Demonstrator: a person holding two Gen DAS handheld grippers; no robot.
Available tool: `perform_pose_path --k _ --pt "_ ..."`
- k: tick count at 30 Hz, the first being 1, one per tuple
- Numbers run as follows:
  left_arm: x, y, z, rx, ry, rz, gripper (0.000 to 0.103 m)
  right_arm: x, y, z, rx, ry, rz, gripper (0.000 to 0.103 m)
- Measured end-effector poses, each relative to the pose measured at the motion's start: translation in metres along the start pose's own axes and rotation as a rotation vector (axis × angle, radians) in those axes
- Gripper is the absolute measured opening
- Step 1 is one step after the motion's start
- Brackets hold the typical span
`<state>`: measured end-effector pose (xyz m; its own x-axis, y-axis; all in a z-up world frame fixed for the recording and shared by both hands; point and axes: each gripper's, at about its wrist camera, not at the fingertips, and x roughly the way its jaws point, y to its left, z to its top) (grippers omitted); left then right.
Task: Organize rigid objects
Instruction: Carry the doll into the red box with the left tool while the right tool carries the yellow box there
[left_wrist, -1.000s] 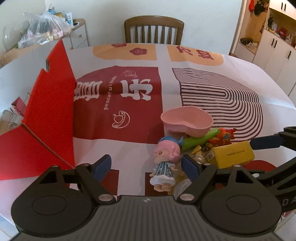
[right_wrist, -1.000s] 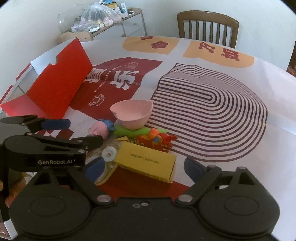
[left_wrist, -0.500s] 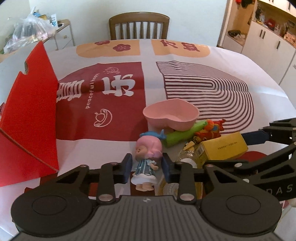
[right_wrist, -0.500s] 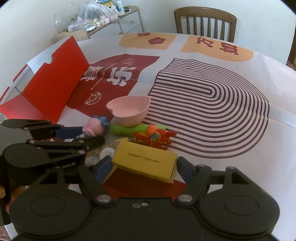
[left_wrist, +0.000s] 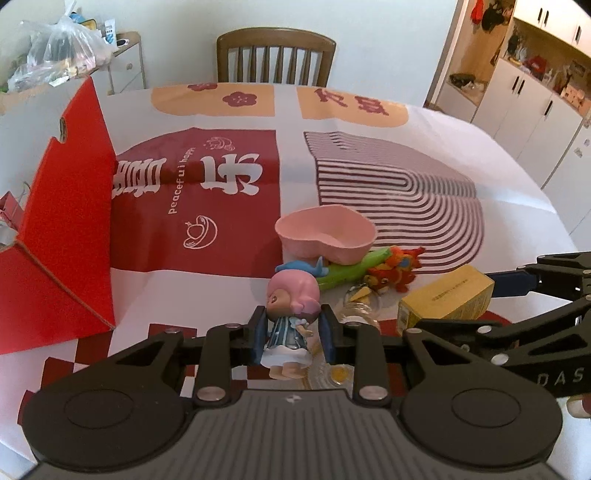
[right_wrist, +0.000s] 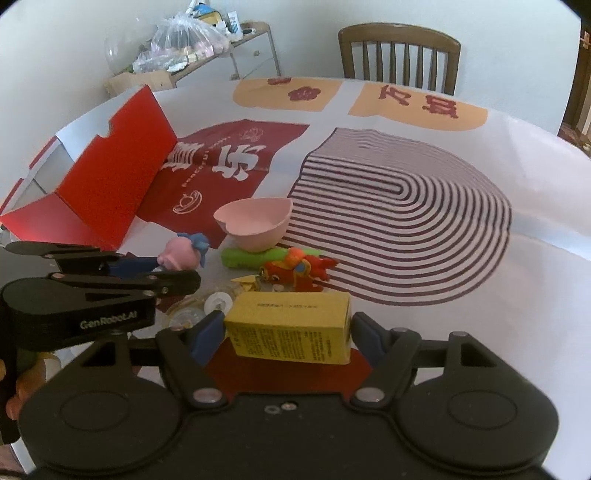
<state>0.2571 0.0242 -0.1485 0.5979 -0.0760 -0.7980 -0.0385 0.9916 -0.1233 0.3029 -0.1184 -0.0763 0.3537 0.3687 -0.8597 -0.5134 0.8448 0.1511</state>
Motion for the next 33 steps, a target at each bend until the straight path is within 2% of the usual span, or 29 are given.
perform_pose_path --k 9,19,33 --pt "-0.033 -0.003 0.001 -0.039 -0.011 -0.036 0.028 -0.039 0.004 0.0 0.004 -0.045 0.018 0.074" --pt "-0.074 0.001 0.009 -0.054 -0.016 -0.055 0.028 -0.073 0.031 0.01 -0.049 -0.071 0.042 0.074" --pt "-0.132 0.049 0.021 -0.101 -0.092 -0.034 0.028 -0.092 0.095 0.038 -0.119 -0.117 0.117 0.074"
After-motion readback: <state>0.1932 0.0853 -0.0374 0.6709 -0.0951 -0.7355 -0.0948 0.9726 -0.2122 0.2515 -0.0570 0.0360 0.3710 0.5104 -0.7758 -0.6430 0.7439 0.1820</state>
